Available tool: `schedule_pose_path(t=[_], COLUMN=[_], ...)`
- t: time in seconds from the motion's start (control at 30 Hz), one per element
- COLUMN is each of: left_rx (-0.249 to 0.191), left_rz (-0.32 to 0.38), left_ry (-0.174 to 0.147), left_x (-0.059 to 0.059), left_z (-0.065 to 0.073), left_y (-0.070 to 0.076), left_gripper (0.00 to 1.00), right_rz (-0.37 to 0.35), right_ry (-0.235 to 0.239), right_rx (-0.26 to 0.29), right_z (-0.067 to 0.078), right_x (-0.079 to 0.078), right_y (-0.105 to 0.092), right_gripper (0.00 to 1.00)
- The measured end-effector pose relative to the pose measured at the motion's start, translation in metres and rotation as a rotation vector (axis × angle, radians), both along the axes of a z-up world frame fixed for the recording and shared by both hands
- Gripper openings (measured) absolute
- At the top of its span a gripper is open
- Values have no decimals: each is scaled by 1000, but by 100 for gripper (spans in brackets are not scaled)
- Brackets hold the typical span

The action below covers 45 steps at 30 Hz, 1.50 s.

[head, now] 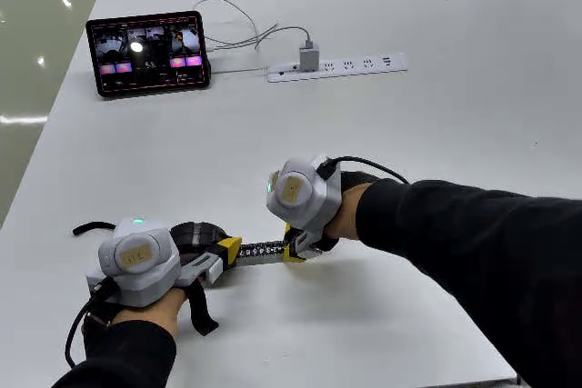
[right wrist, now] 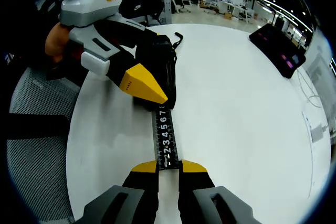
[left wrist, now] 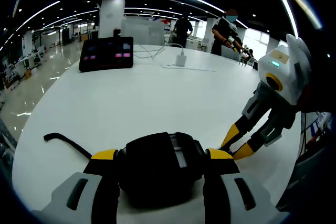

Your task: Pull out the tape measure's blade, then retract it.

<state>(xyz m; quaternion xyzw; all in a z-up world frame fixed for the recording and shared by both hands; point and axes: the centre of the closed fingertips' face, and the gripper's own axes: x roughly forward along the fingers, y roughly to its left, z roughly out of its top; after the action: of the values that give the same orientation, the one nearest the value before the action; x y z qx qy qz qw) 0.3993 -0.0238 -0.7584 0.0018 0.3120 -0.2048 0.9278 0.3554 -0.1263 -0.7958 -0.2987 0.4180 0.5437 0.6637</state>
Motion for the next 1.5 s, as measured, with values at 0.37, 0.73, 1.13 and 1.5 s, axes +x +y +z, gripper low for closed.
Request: schedule_pose_path(t=[0.37, 0.73, 1.13, 1.5], left_rx=[-4, -3, -5, -8], left_rz=[-1, -1, 1, 5], left_ry=[2, 6, 6, 7], left_x=[-1, 0, 0, -1], left_z=[0, 0, 0, 0], left_y=[0, 1, 1, 1], left_gripper=[59, 59, 59, 59], right_rz=[12, 2, 4, 0], right_ry=[-8, -14, -1, 0], right_rx=[12, 23, 53, 68], right_z=[0, -1, 1, 1], right_x=[0, 2, 3, 4], right_y=[15, 20, 26, 33], right_gripper=[9, 9, 9, 9])
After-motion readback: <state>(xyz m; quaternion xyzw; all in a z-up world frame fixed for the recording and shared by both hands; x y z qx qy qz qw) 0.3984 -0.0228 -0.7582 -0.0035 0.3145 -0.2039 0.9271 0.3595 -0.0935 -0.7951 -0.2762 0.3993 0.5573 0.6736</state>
